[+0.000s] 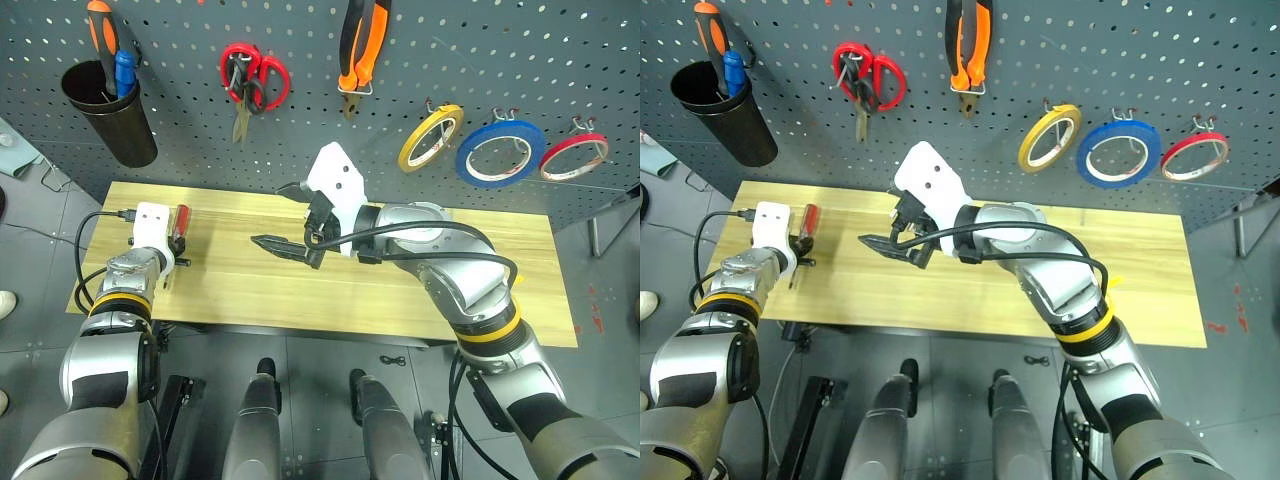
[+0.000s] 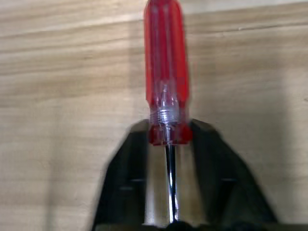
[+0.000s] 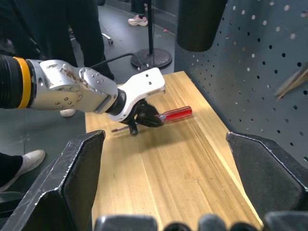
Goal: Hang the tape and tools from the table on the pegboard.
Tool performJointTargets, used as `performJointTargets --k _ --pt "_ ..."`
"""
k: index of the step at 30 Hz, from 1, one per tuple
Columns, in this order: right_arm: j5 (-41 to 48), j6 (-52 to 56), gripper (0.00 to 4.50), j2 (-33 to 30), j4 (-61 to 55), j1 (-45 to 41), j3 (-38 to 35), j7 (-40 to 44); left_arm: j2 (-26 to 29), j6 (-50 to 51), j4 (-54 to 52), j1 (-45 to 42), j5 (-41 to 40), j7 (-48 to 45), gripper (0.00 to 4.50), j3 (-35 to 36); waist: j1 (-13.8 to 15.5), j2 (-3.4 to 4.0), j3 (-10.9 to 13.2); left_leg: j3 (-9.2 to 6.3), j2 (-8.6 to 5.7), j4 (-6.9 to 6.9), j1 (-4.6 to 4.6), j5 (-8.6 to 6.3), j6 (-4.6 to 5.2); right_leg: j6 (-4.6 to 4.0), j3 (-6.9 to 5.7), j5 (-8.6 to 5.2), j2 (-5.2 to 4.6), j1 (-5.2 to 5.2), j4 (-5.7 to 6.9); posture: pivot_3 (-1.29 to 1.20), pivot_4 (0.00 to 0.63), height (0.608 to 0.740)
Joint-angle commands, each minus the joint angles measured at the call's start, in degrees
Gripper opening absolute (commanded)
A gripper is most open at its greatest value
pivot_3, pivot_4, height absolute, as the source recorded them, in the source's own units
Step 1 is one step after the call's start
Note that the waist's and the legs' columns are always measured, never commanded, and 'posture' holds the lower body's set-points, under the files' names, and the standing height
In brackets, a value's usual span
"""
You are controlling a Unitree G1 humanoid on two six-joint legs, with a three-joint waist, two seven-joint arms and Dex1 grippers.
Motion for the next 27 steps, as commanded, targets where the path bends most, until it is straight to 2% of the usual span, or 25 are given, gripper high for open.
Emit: performJointTargets --k 1,6,10,12,14,15,20,23,27 --pt "0.1 0.3 4.5 -0.2 -2.3 -0.3 -1.8 0.5 0.9 -0.6 1.1 -0.6 -0.1 0.6 0.56 0.5 0.0 0.0 0.0 0.0 0.0 0.0 0.0 0.0 -0.01 0.0 0.0 0.0 0.0 0.0 0.0 0.05 0.389 0.74" --pt "0.0 0.5 4.5 -1.0 -2.6 0.1 -2.2 0.9 0.7 -0.5 0.4 -1.4 -0.8 -0.4 0.56 0.9 0.0 0.0 0.0 0.0 0.0 0.0 -0.01 0.01 -0.01 0.01 0.0 0.0 0.0 0.0 0.0 0.05 0.389 0.74" --pt "1.6 0.6 4.5 -3.1 -5.1 2.3 -4.9 2.1 1.4 0.9 -6.4 0.5 -0.5 -4.6 0.56 -0.6 0.0 0.0 0.0 0.0 0.0 -0.01 -0.03 0.01 -0.01 0.0 -0.01 0.0 0.0 -0.01 -0.02 0.05 0.387 0.74" --pt "3.1 0.2 4.5 -5.3 -7.2 4.8 -7.1 3.7 1.8 5.7 -18.1 5.9 -1.9 -6.9 0.56 -0.5 0.1 0.0 0.0 0.0 0.0 -0.03 -0.04 0.01 -0.01 0.01 -0.01 0.0 -0.02 0.0 -0.05 0.06 0.388 0.74" --pt "4.4 -0.2 4.5 -7.0 -9.0 7.1 -8.9 5.0 2.2 11.3 -34.3 13.6 -2.7 -7.7 0.56 -0.2 -0.1 0.0 0.0 0.01 0.0 -0.08 -0.05 0.01 -0.02 -0.01 0.0 0.01 -0.04 0.01 -0.09 0.07 0.388 0.74" --pt "5.5 -0.1 4.5 -7.4 -9.8 7.9 -10.0 5.4 2.1 15.9 -45.8 18.8 -4.1 -7.4 0.56 0.9 -0.1 0.0 0.0 0.02 0.0 -0.12 -0.04 0.01 -0.02 -0.03 0.01 0.02 -0.05 0.01 -0.07 0.09 0.387 0.74" --pt "10.8 -0.5 4.5 -5.7 -11.1 8.5 -15.0 5.3 -1.3 32.2 -87.5 35.0 -9.7 -3.2 0.56 5.7 -0.1 0.0 0.0 0.01 0.11 -0.16 0.05 0.03 -0.05 -0.14 -0.01 0.02 0.03 -0.05 0.12 0.11 0.383 0.74" --pt "13.7 -0.6 4.5 -3.0 -10.2 6.4 -17.4 4.1 -3.8 34.2 -101.1 36.6 -9.6 1.1 0.56 7.2 0.3 -0.01 0.0 0.08 0.18 -0.09 0.06 0.14 -0.08 -0.06 -0.05 0.01 0.03 0.02 0.09 0.13 0.379 0.74" --pt "14.9 -1.6 4.5 -0.7 -8.3 3.5 -18.7 3.1 -4.0 30.5 -106.7 33.3 -5.5 6.2 0.56 7.4 0.7 -0.01 0.0 0.11 0.18 -0.08 0.04 0.29 -0.07 0.3 -0.03 -0.11 0.04 0.06 -0.02 0.15 0.372 0.74"
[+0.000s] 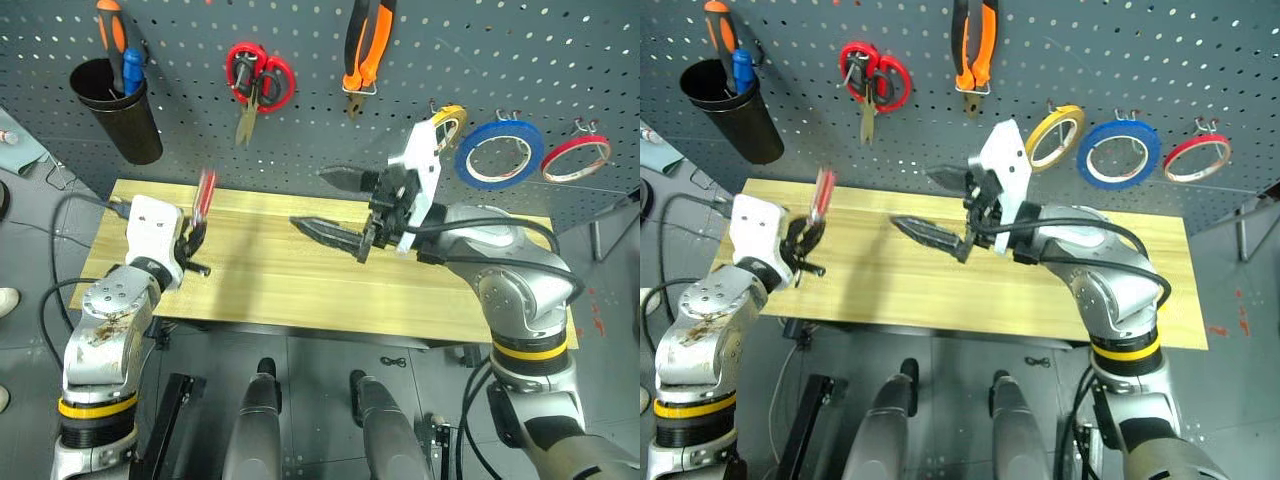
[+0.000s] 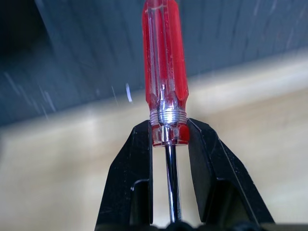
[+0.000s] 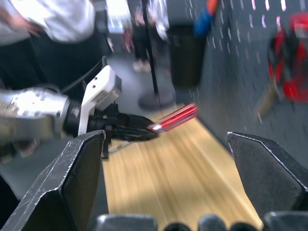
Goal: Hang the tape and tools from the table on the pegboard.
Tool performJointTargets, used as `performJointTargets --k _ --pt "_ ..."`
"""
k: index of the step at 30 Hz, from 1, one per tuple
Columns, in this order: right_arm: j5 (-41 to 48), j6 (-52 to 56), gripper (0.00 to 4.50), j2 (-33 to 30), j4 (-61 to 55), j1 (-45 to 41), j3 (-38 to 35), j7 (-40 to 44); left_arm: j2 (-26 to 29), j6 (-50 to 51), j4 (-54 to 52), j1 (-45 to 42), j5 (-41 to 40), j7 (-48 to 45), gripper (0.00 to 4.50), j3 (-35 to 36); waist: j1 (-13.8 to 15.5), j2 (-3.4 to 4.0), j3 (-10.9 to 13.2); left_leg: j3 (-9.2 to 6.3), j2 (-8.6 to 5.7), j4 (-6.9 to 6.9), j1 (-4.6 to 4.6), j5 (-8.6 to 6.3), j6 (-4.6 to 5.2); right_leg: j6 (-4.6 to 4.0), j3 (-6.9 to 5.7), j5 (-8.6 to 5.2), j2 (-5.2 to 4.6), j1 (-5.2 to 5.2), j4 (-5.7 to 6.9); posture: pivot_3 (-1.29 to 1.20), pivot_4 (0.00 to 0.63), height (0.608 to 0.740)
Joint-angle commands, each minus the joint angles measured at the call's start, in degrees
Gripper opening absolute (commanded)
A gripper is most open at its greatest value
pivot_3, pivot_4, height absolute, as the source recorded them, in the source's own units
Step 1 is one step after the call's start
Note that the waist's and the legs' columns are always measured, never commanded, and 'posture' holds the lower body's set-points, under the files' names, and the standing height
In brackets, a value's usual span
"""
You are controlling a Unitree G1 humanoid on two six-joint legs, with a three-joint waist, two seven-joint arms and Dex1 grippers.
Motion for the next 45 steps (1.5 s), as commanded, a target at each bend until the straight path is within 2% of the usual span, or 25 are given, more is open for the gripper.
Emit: performJointTargets --k 1,7,9,16,18,24,32,39,41,45 --pt "2.3 -2.4 4.5 1.5 0.4 -2.7 -2.9 -1.1 0.2 -3.6 -5.6 -3.8 3.4 5.1 0.56 1.9 0.2 0.0 0.0 0.02 0.0 0.0 0.01 0.0 0.0 0.01 0.02 0.0 0.0 0.0 -0.02 0.15 0.372 0.74" --pt "3.1 -5.0 4.5 4.7 4.2 -8.5 -4.9 -3.0 1.1 -8.3 -2.8 -13.0 7.9 11.7 0.56 3.6 0.5 0.0 0.0 0.02 0.0 -0.03 -0.05 0.02 0.04 -0.05 0.01 0.04 0.01 -0.03 -0.09 0.16 0.367 0.74" --pt "3.0 -6.1 4.5 5.6 5.2 -10.0 -5.1 -3.5 1.6 -10.8 0.5 -16.9 8.5 12.5 0.56 3.4 0.7 -0.01 0.0 0.03 0.0 -0.08 -0.06 0.01 0.05 -0.31 0.0 0.19 0.0 -0.03 -0.15 0.16 0.361 0.74" --pt "1.7 -10.4 4.5 8.0 11.4 -15.5 -5.2 -3.6 2.6 -21.8 17.7 -30.1 10.7 16.9 0.56 3.4 0.9 -0.01 0.0 0.01 -0.01 -0.06 -0.12 0.01 0.05 -0.33 -0.07 0.23 -0.01 -0.02 -0.24 0.16 0.368 0.74" --pt "1.2 -12.4 4.5 8.9 14.5 -17.7 -5.2 -3.5 2.9 -27.1 24.3 -33.2 11.1 17.8 0.56 3.1 0.8 -0.01 0.0 0.01 -0.01 -0.1 -0.09 0.01 0.05 -0.34 -0.07 0.24 0.0 -0.02 -0.23 0.16 0.344 0.74" --pt "1.0 -16.4 4.5 11.6 21.1 -22.4 -6.8 -4.8 2.4 -41.3 42.1 -42.1 11.1 19.9 0.56 1.7 1.2 -0.02 0.0 -0.02 -0.01 -0.14 -0.19 0.01 0.05 -0.39 -0.17 0.27 -0.02 -0.06 -0.25 0.16 0.352 0.74" --pt "0.7 -17.3 4.5 11.4 21.5 -22.5 -6.9 -5.7 0.5 -55.3 56.8 -46.2 9.9 19.7 0.56 0.1 1.6 -0.02 0.0 -0.04 -0.01 -0.25 -0.23 0.01 0.05 -0.41 -0.27 0.28 -0.03 -0.09 -0.25 0.13 0.357 0.74" --pt "0.5 -17.4 4.5 10.7 21.6 -22.6 -6.8 -6.1 0.2 -57.0 61.5 -44.9 9.4 21.8 0.56 0.9 1.5 -0.02 0.0 -0.04 -0.01 -0.26 -0.23 0.01 0.05 -0.41 -0.27 0.28 -0.03 -0.11 -0.24 0.13 0.356 0.74" --pt "0.4 -17.5 4.5 10.6 21.7 -22.7 -6.8 -6.1 0.3 -56.9 62.4 -44.9 8.8 21.8 1.58 1.2 1.5 -0.02 0.0 -0.04 -0.01 -0.26 -0.24 0.01 0.05 -0.41 -0.27 0.28 -0.03 -0.11 -0.24 0.12 0.359 0.74" --pt "0.1 -17.9 4.5 10.5 22.2 -22.6 -6.6 -6.0 0.7 -56.9 62.1 -45.0 7.9 20.6 3.34 1.1 1.5 -0.02 0.0 -0.04 -0.01 -0.25 -0.24 0.01 0.05 -0.41 -0.28 0.28 -0.03 -0.11 -0.23 0.13 0.357 0.74"
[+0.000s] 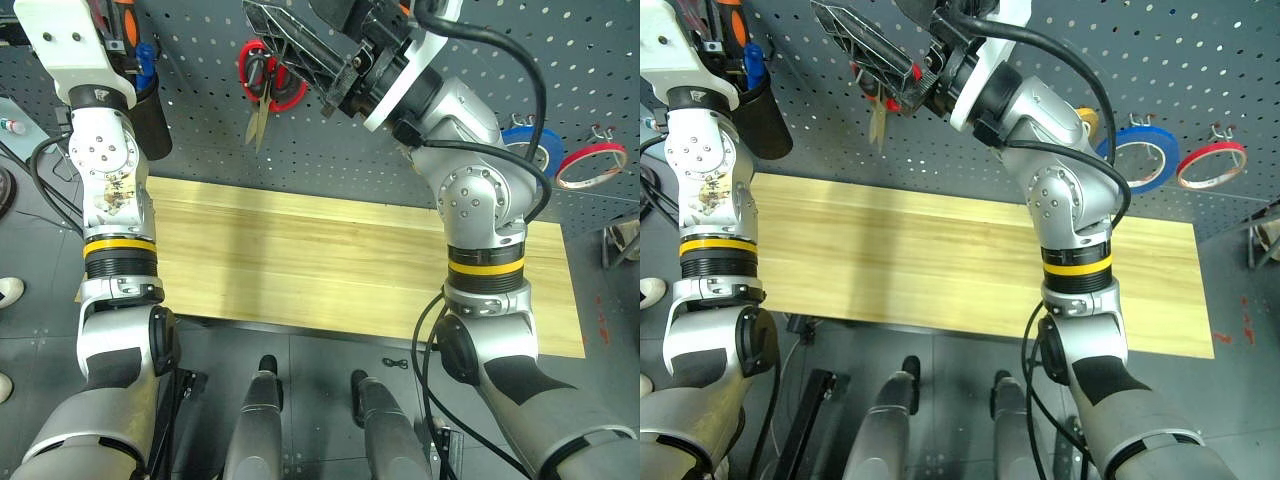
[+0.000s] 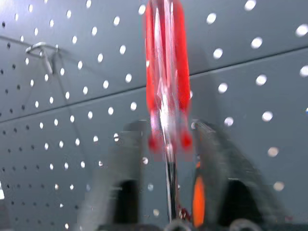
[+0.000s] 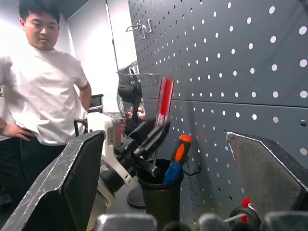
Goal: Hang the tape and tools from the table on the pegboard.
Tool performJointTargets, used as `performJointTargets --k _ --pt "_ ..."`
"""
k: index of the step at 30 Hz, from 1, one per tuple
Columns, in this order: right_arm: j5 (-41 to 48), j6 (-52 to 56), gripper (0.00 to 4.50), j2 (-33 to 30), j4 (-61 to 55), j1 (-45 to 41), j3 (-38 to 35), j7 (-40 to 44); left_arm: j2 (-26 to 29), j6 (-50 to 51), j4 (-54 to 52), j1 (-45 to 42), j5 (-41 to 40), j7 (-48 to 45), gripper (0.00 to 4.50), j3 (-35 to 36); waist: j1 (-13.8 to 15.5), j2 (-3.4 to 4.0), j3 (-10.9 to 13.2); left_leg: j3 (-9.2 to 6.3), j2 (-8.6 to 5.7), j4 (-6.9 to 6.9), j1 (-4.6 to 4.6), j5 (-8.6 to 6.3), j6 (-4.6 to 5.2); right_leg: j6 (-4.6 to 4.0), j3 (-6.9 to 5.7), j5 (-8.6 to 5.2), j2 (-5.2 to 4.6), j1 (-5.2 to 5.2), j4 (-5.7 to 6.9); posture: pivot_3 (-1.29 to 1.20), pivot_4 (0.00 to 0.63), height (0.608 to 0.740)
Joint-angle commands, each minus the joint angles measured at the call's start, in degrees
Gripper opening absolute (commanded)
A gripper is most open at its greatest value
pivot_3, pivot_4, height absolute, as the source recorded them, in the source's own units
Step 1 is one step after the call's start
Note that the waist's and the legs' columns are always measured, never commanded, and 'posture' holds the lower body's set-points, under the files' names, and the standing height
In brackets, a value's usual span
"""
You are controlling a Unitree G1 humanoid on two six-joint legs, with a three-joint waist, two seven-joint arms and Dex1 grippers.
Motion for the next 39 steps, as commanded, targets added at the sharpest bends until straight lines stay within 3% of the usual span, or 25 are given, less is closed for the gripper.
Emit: performJointTargets --k 1,3,9,16,22,27,33,39 --pt "-0.4 -1.9 4.5 -0.4 -1.0 -1.2 -0.9 -0.1 1.0 -1.1 -2.4 -0.6 -1.4 -0.9 3.75 0.6 0.0 0.0 0.0 0.0 0.0 0.0 0.0 0.0 0.0 0.0 0.0 0.0 0.0 0.0 0.0 0.13 0.358 0.74" --pt "-0.7 -2.1 4.5 -0.6 -0.9 -1.0 -0.8 0.1 1.0 -0.9 -3.2 -0.4 -1.6 -1.4 4.44 0.4 0.0 0.0 0.0 0.0 0.0 0.0 0.0 0.0 0.0 0.0 0.0 0.0 0.0 0.0 0.01 0.13 0.358 0.74" --pt "-1.7 -1.1 4.5 -3.3 -2.4 1.5 -0.6 1.0 1.5 2.2 -9.3 0.8 -3.4 -5.5 4.44 -0.2 0.2 0.0 0.0 0.0 0.0 -0.01 -0.01 0.0 -0.01 0.0 -0.01 0.0 0.0 0.0 0.0 0.14 0.354 0.74" --pt "1.2 7.3 4.5 -15.0 -15.5 14.0 0.0 5.1 5.7 19.2 -29.8 11.2 -16.1 -23.8 4.44 -1.6 0.6 0.0 0.0 0.0 0.0 -0.12 0.02 0.01 -0.02 -0.01 0.0 0.0 -0.02 0.01 -0.01 0.15 0.361 0.74" --pt "3.3 14.5 4.5 -24.5 -27.1 26.0 0.3 7.2 11.7 44.8 -47.6 27.8 -33.2 -35.7 4.44 -1.3 0.3 0.0 0.0 0.02 0.0 -0.15 0.16 0.04 -0.05 -0.03 0.06 -0.02 -0.03 0.09 0.01 0.15 0.366 0.74" --pt "-0.1 15.9 4.5 -32.4 -31.6 37.1 -0.4 8.0 18.6 55.6 -55.4 45.0 -37.3 -42.1 4.44 -1.1 -0.2 0.0 0.0 0.05 0.02 -0.02 0.18 0.04 -0.05 0.01 0.11 -0.05 -0.03 0.09 0.06 0.15 0.371 0.74" --pt "-6.9 12.6 4.5 -40.9 -31.2 50.7 0.1 9.2 24.7 50.3 -49.6 52.6 -30.5 -51.6 4.44 -5.5 0.2 0.0 0.0 0.19 0.09 0.09 0.17 0.03 -0.05 0.35 0.13 -0.35 -0.04 0.12 -0.07 0.13 0.372 0.74" --pt "-10.1 10.2 4.5 -42.0 -28.6 54.9 -1.5 9.2 24.9 42.1 -39.9 50.4 -24.8 -57.3 4.44 -8.9 -0.1 0.0 0.0 0.37 0.13 0.09 0.17 0.03 -0.05 0.21 0.27 -0.43 -0.04 0.07 -0.13 0.11 0.371 0.74"
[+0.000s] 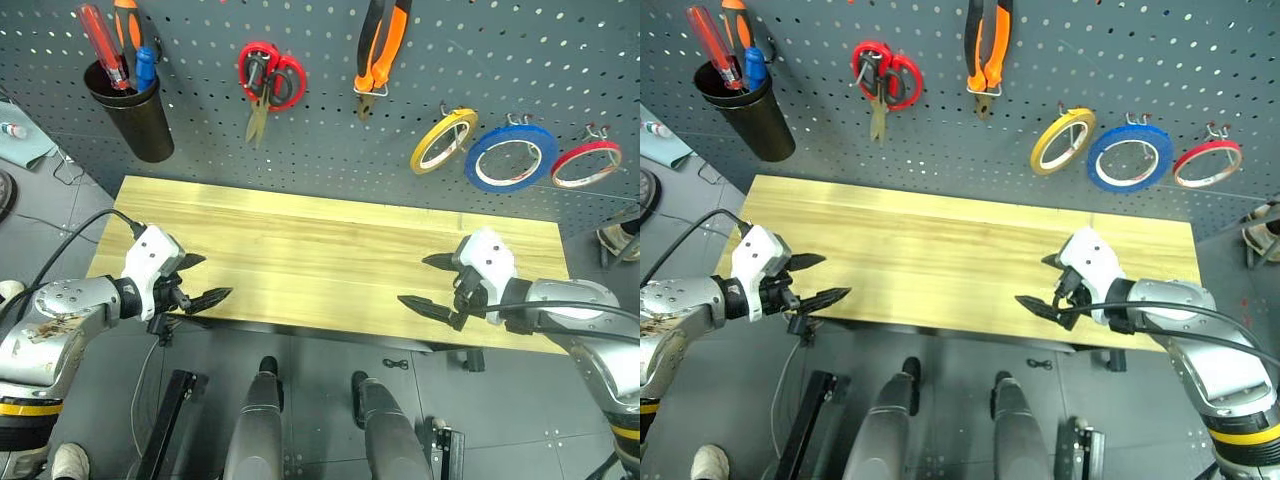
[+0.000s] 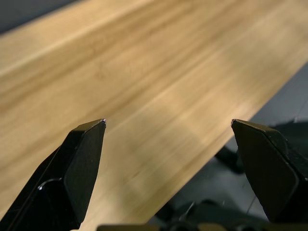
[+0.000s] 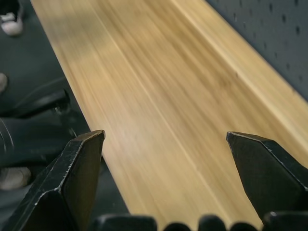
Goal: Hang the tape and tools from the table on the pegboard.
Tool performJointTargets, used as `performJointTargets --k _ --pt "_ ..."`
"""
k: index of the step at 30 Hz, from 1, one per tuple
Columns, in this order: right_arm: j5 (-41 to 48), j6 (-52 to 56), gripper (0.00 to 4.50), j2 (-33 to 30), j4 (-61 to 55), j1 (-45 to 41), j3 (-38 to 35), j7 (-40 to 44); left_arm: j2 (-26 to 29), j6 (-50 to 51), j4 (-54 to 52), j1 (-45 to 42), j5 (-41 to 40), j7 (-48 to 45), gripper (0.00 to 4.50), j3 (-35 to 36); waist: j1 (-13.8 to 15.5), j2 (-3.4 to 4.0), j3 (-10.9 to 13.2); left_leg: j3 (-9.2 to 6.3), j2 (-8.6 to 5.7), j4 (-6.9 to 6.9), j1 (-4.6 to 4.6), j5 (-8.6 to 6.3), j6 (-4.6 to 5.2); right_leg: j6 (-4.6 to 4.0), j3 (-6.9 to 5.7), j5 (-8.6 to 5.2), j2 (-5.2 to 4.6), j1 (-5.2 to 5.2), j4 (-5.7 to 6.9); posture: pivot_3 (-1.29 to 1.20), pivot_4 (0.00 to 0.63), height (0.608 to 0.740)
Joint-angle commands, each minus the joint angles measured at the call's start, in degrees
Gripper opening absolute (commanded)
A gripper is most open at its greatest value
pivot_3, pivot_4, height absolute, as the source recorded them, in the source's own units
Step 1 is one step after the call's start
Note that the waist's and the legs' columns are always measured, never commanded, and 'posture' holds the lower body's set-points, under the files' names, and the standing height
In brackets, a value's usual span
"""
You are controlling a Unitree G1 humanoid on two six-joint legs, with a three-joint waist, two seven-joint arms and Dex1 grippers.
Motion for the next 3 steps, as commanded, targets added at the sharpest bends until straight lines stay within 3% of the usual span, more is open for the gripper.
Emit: performJointTargets --k 1,3 --pt "-1.4 -1.7 4.5 -0.9 -0.2 1.2 -3.0 -0.1 -0.5 -3.5 3.2 -2.0 1.7 -2.8 4.44 -0.4 0.0 0.0 0.0 0.0 0.0 0.0 -0.01 0.0 0.0 0.02 -0.01 0.01 0.0 0.0 0.0 0.11 0.371 0.74" --pt "-1.8 -1.7 4.5 -1.2 -0.4 1.9 -3.5 0.1 -1.2 -4.6 3.7 -3.0 1.9 -3.4 4.44 -0.4 0.0 0.0 0.0 0.0 0.0 0.01 -0.03 0.0 0.0 0.16 -0.01 0.07 0.0 0.0 0.0 0.11 0.372 0.74"
